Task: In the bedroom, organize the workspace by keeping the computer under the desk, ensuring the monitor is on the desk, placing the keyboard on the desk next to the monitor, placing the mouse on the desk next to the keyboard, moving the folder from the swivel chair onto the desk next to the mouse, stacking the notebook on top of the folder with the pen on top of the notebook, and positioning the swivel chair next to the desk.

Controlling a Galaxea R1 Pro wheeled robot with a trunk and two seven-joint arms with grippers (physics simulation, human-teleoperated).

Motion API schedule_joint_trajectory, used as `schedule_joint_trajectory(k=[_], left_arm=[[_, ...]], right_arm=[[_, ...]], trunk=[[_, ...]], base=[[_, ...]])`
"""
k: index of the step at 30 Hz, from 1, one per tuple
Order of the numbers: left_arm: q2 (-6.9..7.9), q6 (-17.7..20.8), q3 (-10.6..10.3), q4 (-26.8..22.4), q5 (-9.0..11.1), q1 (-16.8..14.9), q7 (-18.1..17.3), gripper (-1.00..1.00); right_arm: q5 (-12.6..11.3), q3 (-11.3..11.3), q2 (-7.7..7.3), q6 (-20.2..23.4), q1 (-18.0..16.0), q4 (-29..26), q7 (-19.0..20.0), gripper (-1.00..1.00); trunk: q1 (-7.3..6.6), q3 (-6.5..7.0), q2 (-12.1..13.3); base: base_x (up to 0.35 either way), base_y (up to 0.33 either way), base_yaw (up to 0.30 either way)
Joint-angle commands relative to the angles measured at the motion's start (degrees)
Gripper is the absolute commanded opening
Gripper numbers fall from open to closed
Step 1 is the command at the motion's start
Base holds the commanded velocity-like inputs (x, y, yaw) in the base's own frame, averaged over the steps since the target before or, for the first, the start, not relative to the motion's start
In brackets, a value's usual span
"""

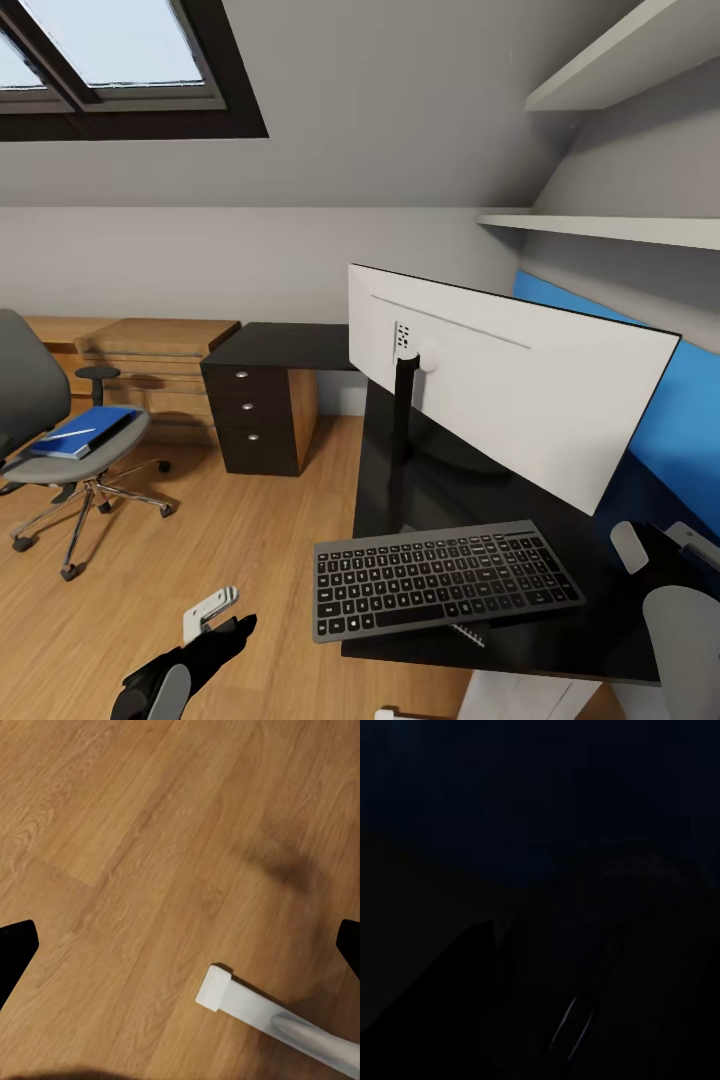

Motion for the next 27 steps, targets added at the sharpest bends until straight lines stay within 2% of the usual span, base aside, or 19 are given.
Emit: schedule_joint_trajectory(k=[1, 13, 27], left_arm=[[-0.04, 0.25, 0.07, -0.10, 0.61, -0.03, 0.44, 1.00], [-0.04, 0.17, 0.04, -0.04, 0.52, -0.02, 0.51, 1.00], [-0.07, 0.22, -0.03, -0.01, 0.45, -0.02, 0.76, 1.00]], right_arm=[[-0.67, -0.08, 0.00, 0.25, 0.00, -0.06, -0.24, -1.00], [-0.67, -0.08, -0.09, 0.27, 0.00, -0.06, -0.22, -1.00], [-0.67, -0.08, -0.09, 0.27, 0.00, -0.06, -0.21, -1.00]], trunk=[[0.00, -0.07, -0.03], [0.00, -0.07, -0.03], [-3.08, 2.45, 5.58]], base=[[0.000, 0.000, 0.000], [0.000, 0.000, 0.000], [-0.004, 0.000, 0.000]])
